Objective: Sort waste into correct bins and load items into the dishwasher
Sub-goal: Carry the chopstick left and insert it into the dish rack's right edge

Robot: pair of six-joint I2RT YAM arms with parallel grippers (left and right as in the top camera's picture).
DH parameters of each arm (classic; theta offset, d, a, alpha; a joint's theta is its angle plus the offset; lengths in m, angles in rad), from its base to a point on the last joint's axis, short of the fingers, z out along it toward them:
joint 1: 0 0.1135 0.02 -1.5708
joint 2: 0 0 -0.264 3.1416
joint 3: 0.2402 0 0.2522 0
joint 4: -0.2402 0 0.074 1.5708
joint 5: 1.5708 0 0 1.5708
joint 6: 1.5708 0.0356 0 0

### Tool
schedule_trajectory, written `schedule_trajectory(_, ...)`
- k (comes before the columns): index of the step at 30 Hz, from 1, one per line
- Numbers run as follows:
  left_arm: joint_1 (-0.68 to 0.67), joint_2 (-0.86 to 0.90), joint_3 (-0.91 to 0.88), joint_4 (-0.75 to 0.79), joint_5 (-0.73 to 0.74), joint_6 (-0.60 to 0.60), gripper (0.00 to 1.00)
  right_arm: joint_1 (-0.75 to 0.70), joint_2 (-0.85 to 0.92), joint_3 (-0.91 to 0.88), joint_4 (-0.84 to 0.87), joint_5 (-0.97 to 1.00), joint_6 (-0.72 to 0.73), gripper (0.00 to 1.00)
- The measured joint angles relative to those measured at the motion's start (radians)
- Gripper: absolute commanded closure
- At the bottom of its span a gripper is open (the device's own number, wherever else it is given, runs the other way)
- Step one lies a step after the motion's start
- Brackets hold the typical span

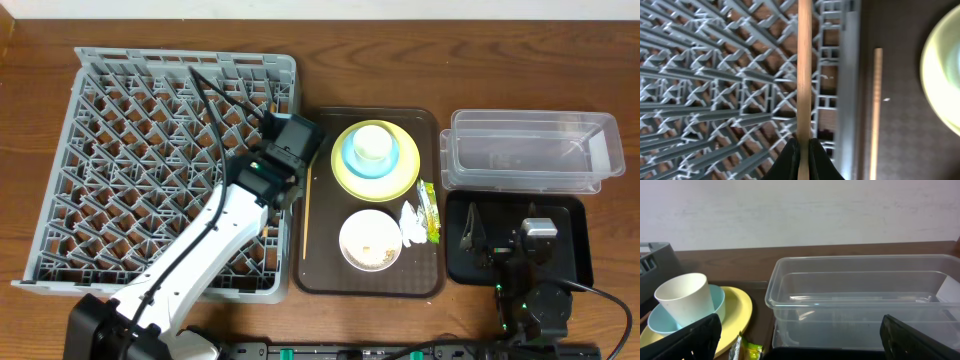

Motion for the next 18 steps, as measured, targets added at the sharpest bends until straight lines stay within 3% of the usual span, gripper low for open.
schedule_trajectory(8, 0.027, 0.001, 0.0, -0.006, 0.02, 0.061, 0.92, 0.0, 0.0, 0.0, 0.0, 0.0, 0.0, 0.01)
schedule_trajectory(18, 0.027, 0.001, -0.017, 0.0, 0.108, 0.057, 0.92, 0.0, 0.0, 0.0, 0.0, 0.0, 0.0, 0.01)
